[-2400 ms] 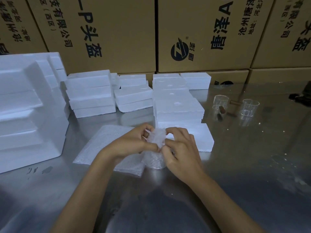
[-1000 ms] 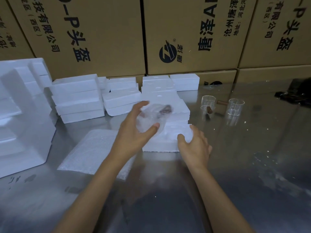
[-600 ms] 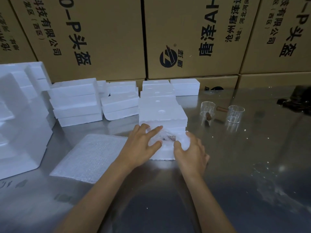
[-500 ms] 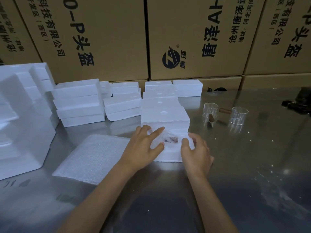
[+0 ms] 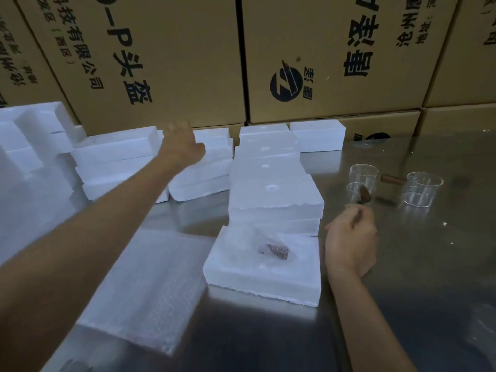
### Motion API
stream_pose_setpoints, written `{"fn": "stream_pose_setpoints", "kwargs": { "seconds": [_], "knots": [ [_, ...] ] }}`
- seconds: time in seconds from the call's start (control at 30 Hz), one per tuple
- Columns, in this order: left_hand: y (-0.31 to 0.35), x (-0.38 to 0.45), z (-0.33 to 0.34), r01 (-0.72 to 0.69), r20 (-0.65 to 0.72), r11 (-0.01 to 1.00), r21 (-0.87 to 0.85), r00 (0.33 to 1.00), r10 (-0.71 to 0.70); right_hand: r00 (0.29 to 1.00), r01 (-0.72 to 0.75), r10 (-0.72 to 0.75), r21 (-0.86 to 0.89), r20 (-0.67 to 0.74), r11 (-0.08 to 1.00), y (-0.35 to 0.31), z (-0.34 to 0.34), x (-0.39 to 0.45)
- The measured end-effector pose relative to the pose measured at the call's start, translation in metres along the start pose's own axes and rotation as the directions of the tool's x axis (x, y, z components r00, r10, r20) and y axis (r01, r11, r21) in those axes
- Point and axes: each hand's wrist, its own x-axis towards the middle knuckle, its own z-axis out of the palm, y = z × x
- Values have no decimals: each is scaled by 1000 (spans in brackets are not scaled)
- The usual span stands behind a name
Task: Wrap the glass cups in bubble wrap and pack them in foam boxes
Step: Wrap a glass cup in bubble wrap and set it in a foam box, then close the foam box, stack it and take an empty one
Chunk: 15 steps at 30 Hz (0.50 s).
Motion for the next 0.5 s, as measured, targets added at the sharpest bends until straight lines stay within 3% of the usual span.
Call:
{"fn": "stream_pose_setpoints", "kwargs": {
  "seconds": [0.17, 0.33, 0.5],
  "knots": [
    [-11, 74, 23, 150, 93, 950, 273, 979, -181, 999, 6, -7, 3, 42, 1000, 6, 4, 4],
    [-29, 114, 57, 135, 100, 920, 368, 978, -183, 994, -1, -5, 58, 111, 998, 6, 5, 9],
    [-36, 124, 70, 219, 93, 843, 490, 949, -301, 990, -15, 6, 64, 141, 998, 3, 5, 11]
  ]
}}
